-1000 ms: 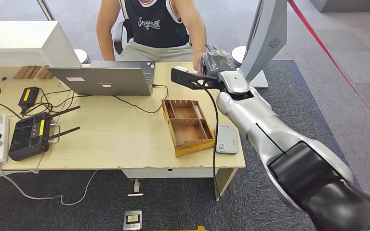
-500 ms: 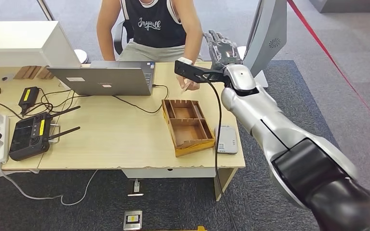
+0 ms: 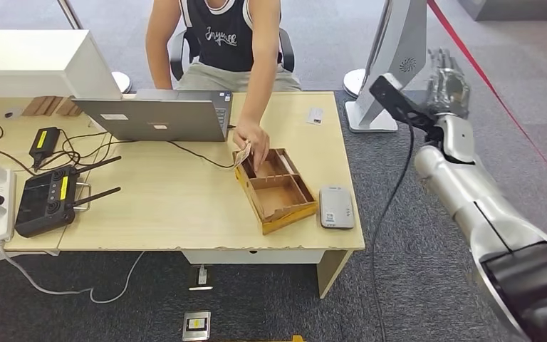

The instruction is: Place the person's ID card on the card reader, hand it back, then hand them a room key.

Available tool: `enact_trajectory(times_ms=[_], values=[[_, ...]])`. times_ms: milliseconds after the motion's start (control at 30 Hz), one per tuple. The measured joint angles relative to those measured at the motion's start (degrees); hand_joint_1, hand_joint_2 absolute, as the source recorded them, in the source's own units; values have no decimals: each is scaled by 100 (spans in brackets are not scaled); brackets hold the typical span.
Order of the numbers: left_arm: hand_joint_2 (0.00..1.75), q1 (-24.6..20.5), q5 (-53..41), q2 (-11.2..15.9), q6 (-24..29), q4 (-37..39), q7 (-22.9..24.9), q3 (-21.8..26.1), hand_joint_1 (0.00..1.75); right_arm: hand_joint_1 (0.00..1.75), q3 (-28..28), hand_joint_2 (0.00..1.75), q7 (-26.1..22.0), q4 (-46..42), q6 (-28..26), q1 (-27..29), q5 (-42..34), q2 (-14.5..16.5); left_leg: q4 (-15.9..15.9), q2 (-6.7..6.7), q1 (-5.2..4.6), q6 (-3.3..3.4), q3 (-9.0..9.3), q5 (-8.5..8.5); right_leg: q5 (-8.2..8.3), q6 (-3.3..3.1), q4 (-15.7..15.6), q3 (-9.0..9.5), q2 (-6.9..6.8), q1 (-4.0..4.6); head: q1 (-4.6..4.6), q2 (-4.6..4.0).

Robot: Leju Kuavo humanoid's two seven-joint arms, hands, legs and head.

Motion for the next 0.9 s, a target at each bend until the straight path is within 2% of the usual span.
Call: enact_trajectory(times_ms=[200,367,467,600,900], values=[[0,62,380,-1,18,20,221,151,0,0,-881,175,316,-323,-513,1201,-511,-1211,0,1,-2,8,-4,-13,-3,6,-4,-1,4,-3,3,0],[0,65,626,-35,106,22,393,273,0,0,-1612,175,432,-244,-893,2027,-914,-1755,-6,8,-2,6,-7,-14,-3,6,-3,-5,6,-3,0,0],[0,59,746,-103,175,22,470,333,0,0,-1966,175,460,-50,-937,2367,-906,-1851,-9,12,-2,6,-5,-14,-4,6,-2,-5,9,-3,-2,0],[0,58,833,-208,230,20,492,398,0,0,-2318,175,572,294,-925,2693,-750,-1814,-10,10,-3,4,-7,-10,-4,6,-2,-5,8,-4,-3,0],[0,40,1049,-329,315,7,492,428,0,0,-2693,175,667,978,-795,3336,-631,-1395,-12,10,-1,3,-6,-10,-4,6,-1,-3,8,-2,-3,0]])
